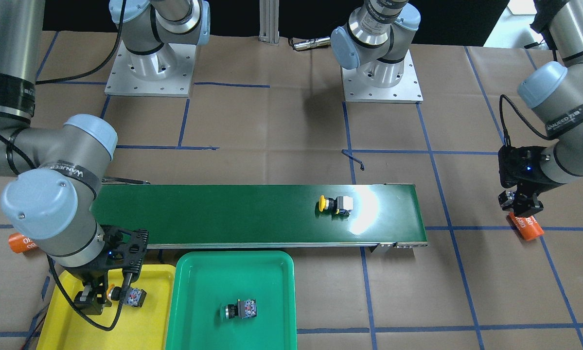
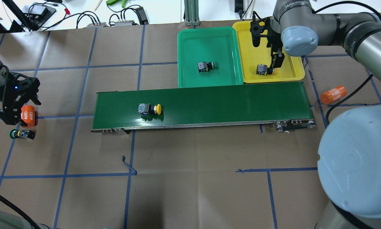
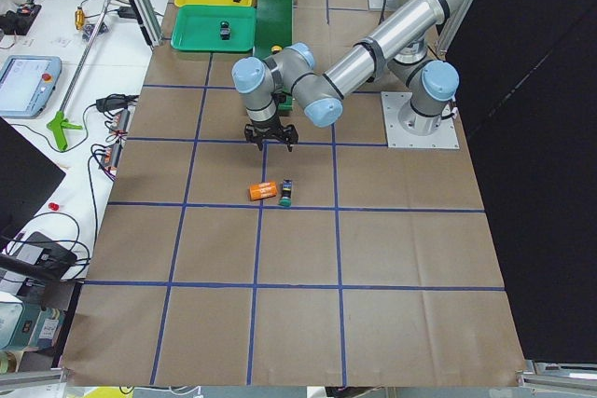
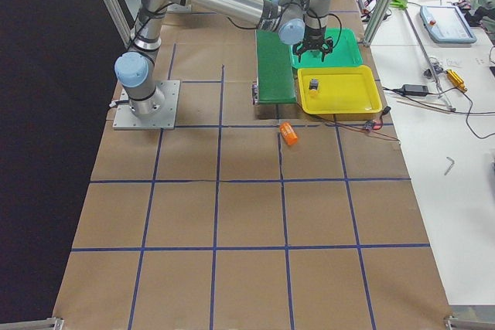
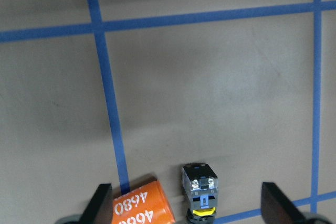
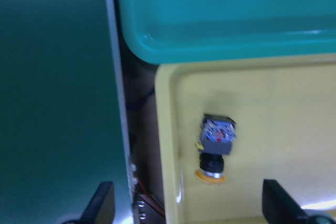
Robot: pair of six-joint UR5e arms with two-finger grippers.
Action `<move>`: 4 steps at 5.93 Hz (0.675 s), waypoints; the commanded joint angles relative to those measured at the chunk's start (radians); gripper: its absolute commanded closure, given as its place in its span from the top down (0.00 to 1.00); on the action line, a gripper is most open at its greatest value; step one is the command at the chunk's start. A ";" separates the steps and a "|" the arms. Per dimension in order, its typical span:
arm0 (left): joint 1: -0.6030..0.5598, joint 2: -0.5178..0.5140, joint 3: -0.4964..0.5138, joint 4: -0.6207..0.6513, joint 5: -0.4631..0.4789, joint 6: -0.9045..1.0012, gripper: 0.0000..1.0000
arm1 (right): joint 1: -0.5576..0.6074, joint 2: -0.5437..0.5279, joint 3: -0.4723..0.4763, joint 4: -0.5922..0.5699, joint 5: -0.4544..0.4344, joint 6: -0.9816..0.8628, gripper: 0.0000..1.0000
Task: Sort buttons by color to trays
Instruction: 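Drop yellow button into yellow tray with right while left places another on belt, then grasp yellow button on belt with right gripper while left grasps orange cylinder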
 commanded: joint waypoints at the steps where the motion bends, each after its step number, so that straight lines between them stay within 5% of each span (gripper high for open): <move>1: 0.079 -0.023 0.004 0.027 -0.002 -0.319 0.99 | 0.155 -0.108 0.084 0.046 0.006 0.177 1.00; 4: 0.095 -0.113 0.077 0.030 -0.111 -1.015 0.99 | 0.256 -0.107 0.100 0.031 0.044 0.290 1.00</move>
